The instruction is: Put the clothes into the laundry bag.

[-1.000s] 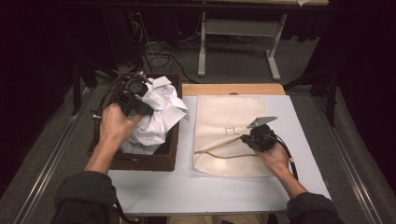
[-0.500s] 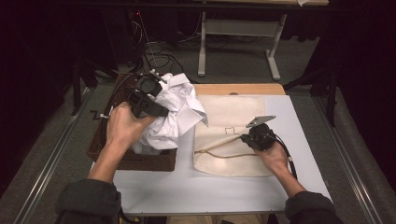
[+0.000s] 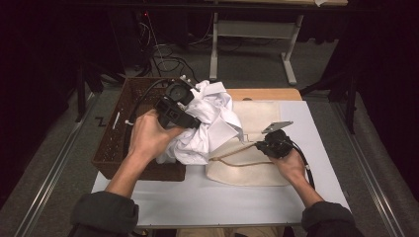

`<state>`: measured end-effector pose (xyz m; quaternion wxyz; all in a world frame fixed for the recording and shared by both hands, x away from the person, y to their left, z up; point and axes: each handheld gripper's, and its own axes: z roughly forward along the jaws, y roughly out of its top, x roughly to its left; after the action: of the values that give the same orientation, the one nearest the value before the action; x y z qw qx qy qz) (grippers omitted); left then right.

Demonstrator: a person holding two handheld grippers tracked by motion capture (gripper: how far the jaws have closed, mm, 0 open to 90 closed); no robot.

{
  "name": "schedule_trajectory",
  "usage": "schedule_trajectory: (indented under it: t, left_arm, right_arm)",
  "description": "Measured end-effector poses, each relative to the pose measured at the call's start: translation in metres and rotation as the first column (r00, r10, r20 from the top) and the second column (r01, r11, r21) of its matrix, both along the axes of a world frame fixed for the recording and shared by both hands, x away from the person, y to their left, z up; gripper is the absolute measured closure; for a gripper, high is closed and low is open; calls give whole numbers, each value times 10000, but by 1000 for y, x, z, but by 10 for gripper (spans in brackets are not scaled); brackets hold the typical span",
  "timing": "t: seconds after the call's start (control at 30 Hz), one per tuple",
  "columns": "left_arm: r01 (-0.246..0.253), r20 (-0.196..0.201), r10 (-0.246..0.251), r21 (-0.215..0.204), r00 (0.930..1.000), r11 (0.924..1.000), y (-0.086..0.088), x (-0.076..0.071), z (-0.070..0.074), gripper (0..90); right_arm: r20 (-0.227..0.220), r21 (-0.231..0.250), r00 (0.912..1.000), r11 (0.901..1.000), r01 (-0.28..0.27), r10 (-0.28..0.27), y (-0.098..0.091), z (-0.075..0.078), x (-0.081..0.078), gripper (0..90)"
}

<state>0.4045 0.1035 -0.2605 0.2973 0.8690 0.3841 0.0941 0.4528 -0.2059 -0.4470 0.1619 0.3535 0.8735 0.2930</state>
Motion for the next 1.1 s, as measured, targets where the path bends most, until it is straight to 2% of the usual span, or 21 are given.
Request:
schedule_trajectory:
  t: [0.07, 0.17, 0.27, 0.37, 0.43, 0.57, 0.63, 0.73, 0.87, 0.97, 1.1]
  left_arm:
    - [246, -5, -246, -295, 9997, 9993, -8, -3, 3, 657]
    - [773, 84, -770, -432, 9970, 9961, -23, -9, 8, 656]
    - [1240, 123, -1234, -653, 9923, 9901, -38, -13, 12, 656]
    - [1666, 119, -1662, -697, 9860, 9836, -54, -16, 14, 655]
    - [1994, 110, -1991, -829, 9799, 9764, -65, -20, 16, 655]
    - [2697, 146, -2699, -1157, 9628, 9560, -82, -26, 20, 654]
    - [2858, 130, -2862, -1095, 9581, 9520, -88, -27, 17, 653]
    - [2941, -82, -2966, -1053, 9550, 9499, -93, -27, 5, 650]
    - [2828, -309, -2859, -802, 9578, 9558, -95, -25, -22, 644]
    - [2723, -426, -2759, -761, 9602, 9592, -91, -23, -42, 642]
    - [2716, -332, -2717, -52, 9618, 9624, -90, -25, -66, 635]
  right_arm:
    - [5, -44, 10000, 10000, 84, -84, -1, -1, 2, 882]
    - [-203, -22, 9993, 9995, 311, -312, -4, -2, 5, 883]
    - [-189, 63, 9990, 9991, 418, -417, -6, -3, 8, 883]
    - [-161, 37, 9989, 9991, 433, -432, -7, -2, 9, 883]
    - [-149, 37, 9990, 9991, 418, -417, -7, -2, 9, 883]
    - [-159, 69, 9991, 9992, 398, -397, -8, -1, 9, 883]
    - [-174, 67, 9992, 9994, 348, -346, -9, -1, 9, 883]
    - [-197, 125, 9988, 9989, 462, -460, -10, -1, 8, 883]
    - [-287, 204, 9983, 9984, 519, -513, -10, -1, 8, 883]
    - [-276, 324, 9980, 9978, 580, -571, -10, -1, 8, 883]
    - [-175, 316, 9987, 9983, 489, -484, -9, -1, 9, 884]
